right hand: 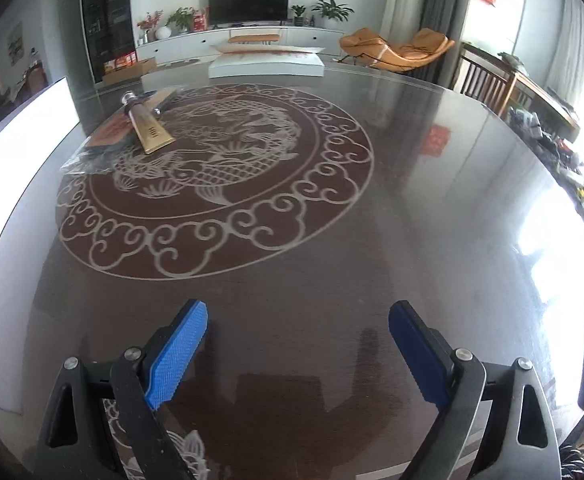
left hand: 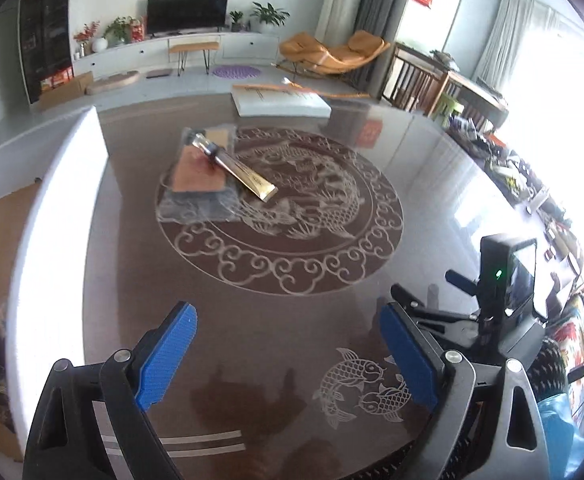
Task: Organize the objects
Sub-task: 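Move both open tools back over the table toward the gold tube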
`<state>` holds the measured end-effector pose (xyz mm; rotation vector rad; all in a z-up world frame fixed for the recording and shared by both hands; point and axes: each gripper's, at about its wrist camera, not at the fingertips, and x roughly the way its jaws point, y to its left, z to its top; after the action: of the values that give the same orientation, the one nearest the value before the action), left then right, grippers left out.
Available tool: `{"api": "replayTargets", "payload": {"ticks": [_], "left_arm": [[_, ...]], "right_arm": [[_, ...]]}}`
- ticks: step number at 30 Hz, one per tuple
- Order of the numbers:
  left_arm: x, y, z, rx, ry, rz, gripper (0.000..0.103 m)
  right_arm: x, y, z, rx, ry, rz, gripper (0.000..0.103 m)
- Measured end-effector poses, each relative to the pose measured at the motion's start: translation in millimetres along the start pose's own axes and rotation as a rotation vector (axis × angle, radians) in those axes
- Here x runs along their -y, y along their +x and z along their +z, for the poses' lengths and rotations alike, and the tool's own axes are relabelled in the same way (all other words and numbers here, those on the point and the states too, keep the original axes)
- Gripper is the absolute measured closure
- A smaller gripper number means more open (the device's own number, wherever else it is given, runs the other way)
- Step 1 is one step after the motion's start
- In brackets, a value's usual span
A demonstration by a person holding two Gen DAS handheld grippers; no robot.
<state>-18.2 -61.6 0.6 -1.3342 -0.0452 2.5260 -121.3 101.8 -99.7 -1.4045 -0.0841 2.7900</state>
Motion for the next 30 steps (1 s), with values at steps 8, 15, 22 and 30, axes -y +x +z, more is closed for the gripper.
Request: {"api": "replayTargets", "payload": {"ticks": [8, 15, 22, 30], "left_arm": [[-6, 68, -17, -0.075, 0.004, 0.096, 0.01], [-36, 92, -11, -0.075, -0.061, 0.156, 0.01], [-54, 96, -10, -0.072, -0.084, 0.181, 0.01], [-72, 100, -11, -0.074, -0.115, 0.202, 0.01]], "right_arm": [[17, 8, -3, -0.002, 0.041, 0.017, 0.01], [12, 15, -3, -0.017, 0.033, 0.024, 0.01], [10, 17, -3, -0.019, 0.032, 0.026, 0.01], [10, 18, -4, -0.022, 0.033, 0.03, 0.006]]}}
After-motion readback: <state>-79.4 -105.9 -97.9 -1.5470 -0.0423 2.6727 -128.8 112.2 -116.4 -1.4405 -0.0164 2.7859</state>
